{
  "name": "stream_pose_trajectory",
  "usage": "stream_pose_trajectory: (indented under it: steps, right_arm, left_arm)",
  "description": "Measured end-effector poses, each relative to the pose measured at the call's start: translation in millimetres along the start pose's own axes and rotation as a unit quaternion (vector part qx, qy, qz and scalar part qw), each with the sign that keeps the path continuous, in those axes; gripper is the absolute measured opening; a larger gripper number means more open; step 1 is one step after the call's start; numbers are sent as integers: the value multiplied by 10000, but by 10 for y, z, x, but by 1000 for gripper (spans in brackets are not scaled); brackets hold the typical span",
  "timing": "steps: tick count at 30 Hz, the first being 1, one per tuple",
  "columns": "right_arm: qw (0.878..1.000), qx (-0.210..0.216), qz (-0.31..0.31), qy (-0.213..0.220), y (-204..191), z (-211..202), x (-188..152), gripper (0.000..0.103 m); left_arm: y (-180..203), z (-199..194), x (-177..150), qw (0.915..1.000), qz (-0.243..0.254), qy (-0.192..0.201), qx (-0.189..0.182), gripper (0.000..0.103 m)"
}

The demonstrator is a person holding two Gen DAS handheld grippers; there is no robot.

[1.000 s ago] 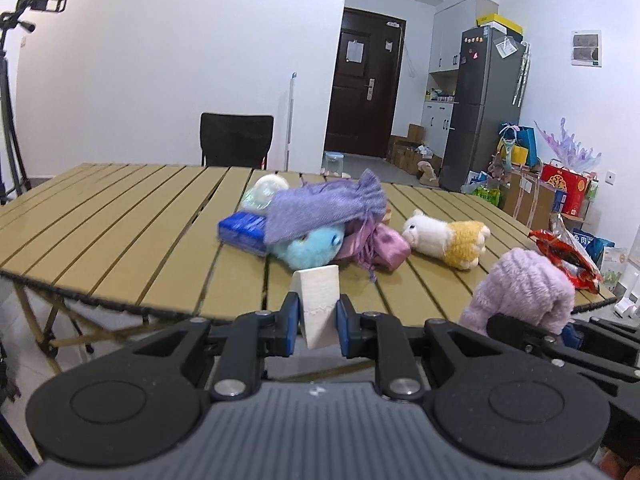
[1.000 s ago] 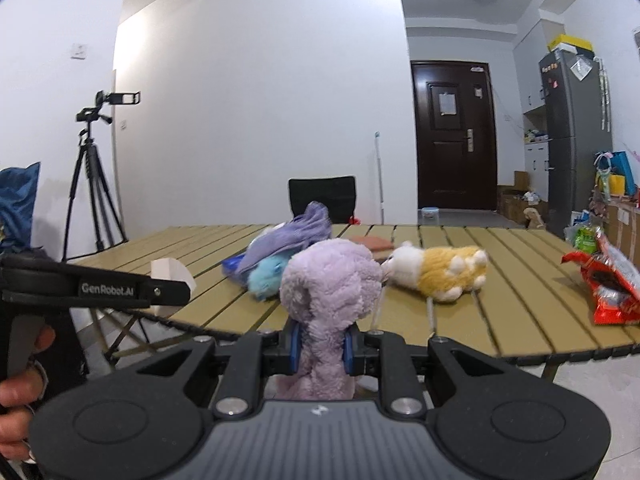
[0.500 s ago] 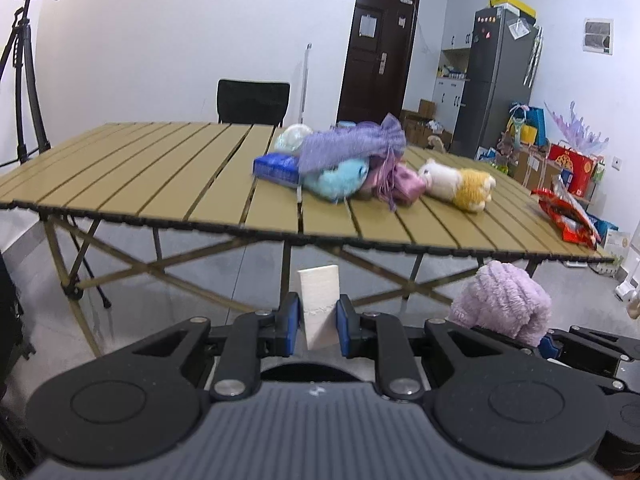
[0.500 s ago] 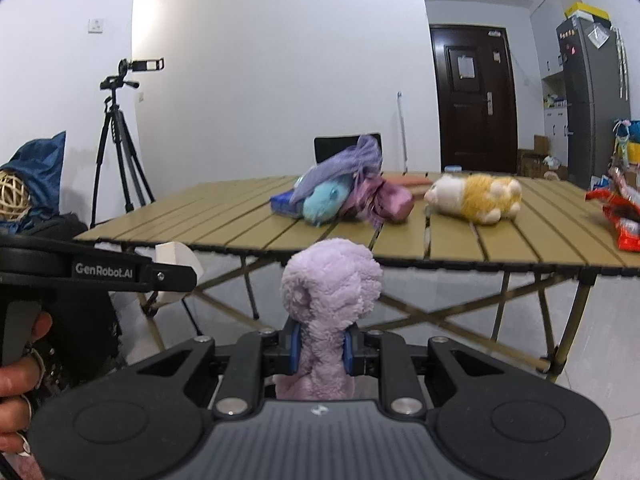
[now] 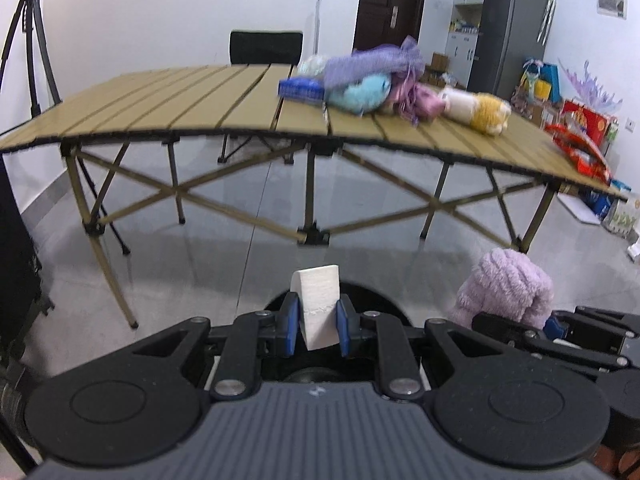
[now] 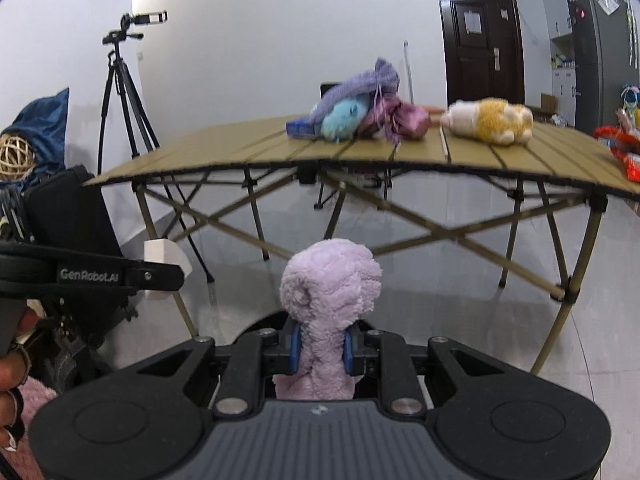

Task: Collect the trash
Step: 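Carry the white block with the left gripper over the black bin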

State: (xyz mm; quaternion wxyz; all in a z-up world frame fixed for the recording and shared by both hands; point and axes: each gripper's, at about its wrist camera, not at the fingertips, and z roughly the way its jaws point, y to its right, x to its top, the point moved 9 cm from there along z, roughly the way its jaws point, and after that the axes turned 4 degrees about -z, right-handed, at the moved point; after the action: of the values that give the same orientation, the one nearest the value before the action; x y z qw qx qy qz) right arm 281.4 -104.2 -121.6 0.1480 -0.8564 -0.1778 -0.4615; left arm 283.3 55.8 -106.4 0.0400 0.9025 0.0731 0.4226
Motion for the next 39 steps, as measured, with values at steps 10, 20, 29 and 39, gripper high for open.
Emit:
stream_pose_trajectory:
  steps: [10, 20, 29, 39]
  right_arm:
    - [9972, -168, 44, -732, -19, 160, -442, 19]
    - [9921, -325, 226, -1193, 60, 385, -635, 19]
    - [9890, -452, 355, -1360, 174, 502, -677, 19]
    - [9855, -619, 602, -1462, 404, 626, -737, 19]
  left_arm:
    - [-276, 171, -422, 9975, 20, -622, 335, 20]
    - [-499, 354, -565, 9929, -209, -1059, 507, 20]
    - [-482, 506, -521, 9900, -303, -1258, 565, 20]
    - [-378, 739, -479, 9866, -306, -1476, 620, 20]
